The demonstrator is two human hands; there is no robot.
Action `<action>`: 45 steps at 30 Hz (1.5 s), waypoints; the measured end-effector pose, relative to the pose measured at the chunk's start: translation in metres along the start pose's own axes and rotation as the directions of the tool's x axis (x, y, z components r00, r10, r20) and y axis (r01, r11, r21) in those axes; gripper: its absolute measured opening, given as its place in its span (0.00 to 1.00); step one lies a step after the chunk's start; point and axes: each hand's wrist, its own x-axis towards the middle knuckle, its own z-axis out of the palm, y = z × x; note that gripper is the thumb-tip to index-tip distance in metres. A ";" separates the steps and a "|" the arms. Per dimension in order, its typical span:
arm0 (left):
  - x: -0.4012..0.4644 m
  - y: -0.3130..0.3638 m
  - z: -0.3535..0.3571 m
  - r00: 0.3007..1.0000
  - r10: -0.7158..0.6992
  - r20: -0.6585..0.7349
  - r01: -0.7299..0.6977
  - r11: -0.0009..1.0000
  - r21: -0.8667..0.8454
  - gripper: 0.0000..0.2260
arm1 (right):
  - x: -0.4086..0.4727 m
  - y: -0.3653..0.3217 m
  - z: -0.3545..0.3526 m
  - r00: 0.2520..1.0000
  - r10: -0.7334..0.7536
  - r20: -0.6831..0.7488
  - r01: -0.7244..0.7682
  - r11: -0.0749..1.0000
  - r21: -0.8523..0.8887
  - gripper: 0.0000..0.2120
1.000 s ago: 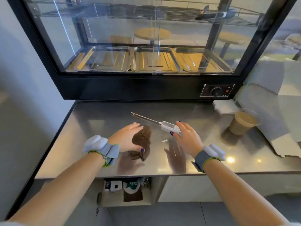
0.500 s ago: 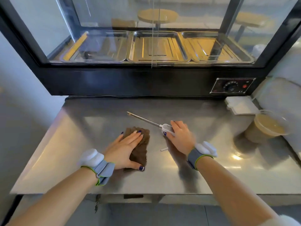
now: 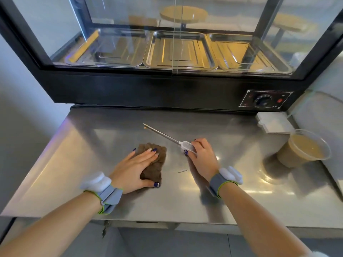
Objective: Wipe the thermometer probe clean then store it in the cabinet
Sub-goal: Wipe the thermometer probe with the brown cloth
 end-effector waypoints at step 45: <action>-0.072 0.039 -0.087 0.915 -0.354 -0.196 -0.397 -0.694 -0.601 0.34 | -0.121 -0.112 -0.061 0.969 -0.226 -0.098 0.243 0.945 0.217 0.10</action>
